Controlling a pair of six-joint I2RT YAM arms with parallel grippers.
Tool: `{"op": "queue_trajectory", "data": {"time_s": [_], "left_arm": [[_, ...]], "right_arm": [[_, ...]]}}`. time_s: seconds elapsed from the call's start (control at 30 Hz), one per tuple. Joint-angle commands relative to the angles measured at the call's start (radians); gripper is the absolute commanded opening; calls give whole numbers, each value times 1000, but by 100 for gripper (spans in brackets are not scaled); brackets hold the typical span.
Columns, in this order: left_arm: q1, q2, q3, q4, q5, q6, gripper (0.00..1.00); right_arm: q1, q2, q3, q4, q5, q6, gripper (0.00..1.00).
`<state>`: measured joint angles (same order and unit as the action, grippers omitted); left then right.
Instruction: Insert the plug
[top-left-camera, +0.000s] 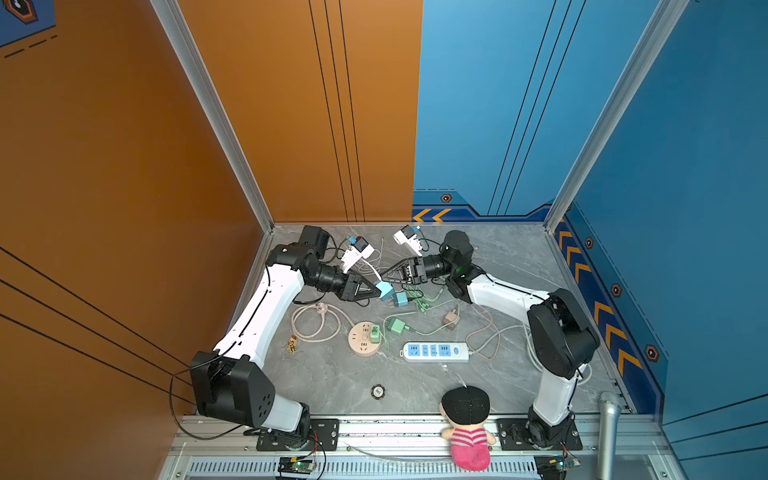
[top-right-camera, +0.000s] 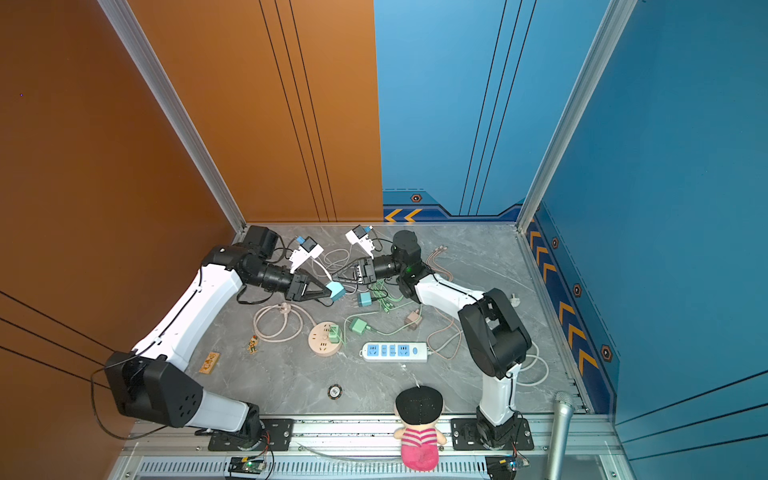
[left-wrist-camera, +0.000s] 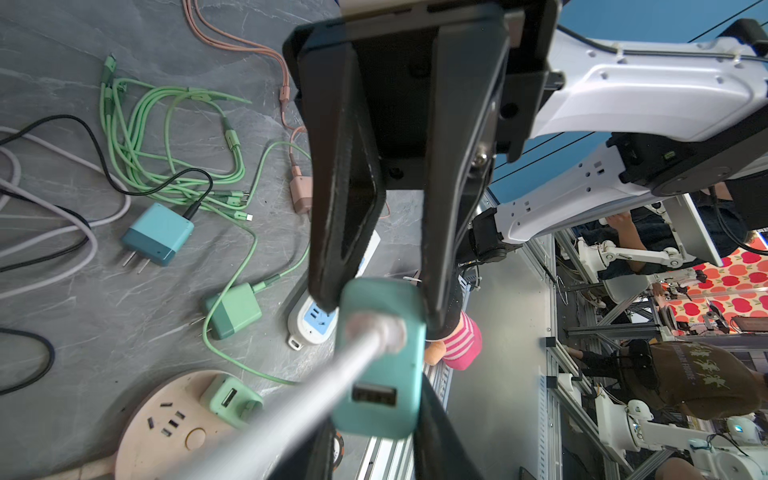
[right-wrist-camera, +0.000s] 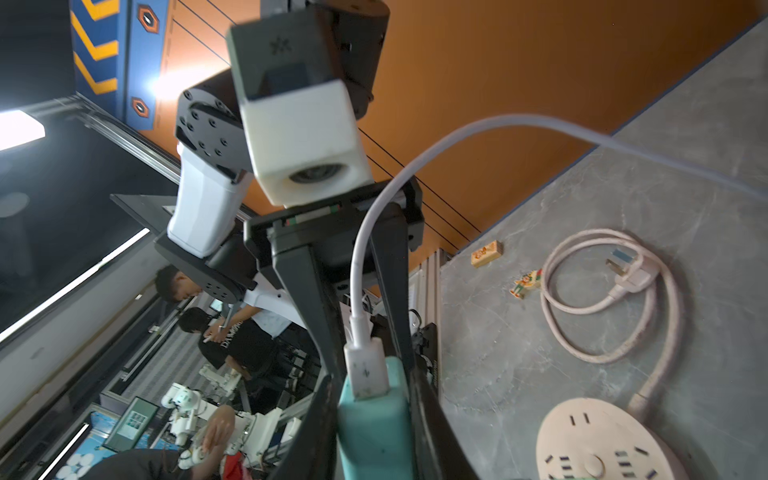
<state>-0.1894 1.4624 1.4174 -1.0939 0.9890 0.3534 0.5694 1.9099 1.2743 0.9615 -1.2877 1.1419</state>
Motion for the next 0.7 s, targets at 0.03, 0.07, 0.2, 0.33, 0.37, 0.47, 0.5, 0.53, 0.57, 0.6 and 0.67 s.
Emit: {"op": "queue_trajectory", "data": {"time_s": [0.03,0.07,0.2,0.33,0.37,0.47,0.5,0.53,0.57,0.6,0.67], "left_arm": [[-19,-3,5,-49,36,31,11],[-18,-2,4,-46,26,25,11],[-1,-5,-13,10,0,-33,9],[25,-8,-8,42,-34,-71,9],[34,-10,-4,49,-40,-81,9],[57,-13,10,59,-56,-100,9],[61,-13,17,61,-55,-101,9],[64,-13,21,61,-55,-100,9],[65,-13,27,61,-57,-102,9],[68,-14,29,61,-57,-102,9],[72,-11,31,61,-62,-101,9]], "right_arm": [[-9,76,54,456,35,398,3],[-9,77,51,456,34,388,3],[-35,77,41,421,62,376,3],[-86,44,-5,182,107,228,5],[-97,14,-18,27,128,115,3],[-92,-93,70,-893,303,-527,0],[-70,-104,148,-1190,422,-742,2],[-58,-101,191,-1301,459,-816,3],[-60,-97,198,-1310,435,-813,5],[-64,-95,194,-1301,417,-791,5],[-62,-97,181,-1306,446,-788,6]]}}
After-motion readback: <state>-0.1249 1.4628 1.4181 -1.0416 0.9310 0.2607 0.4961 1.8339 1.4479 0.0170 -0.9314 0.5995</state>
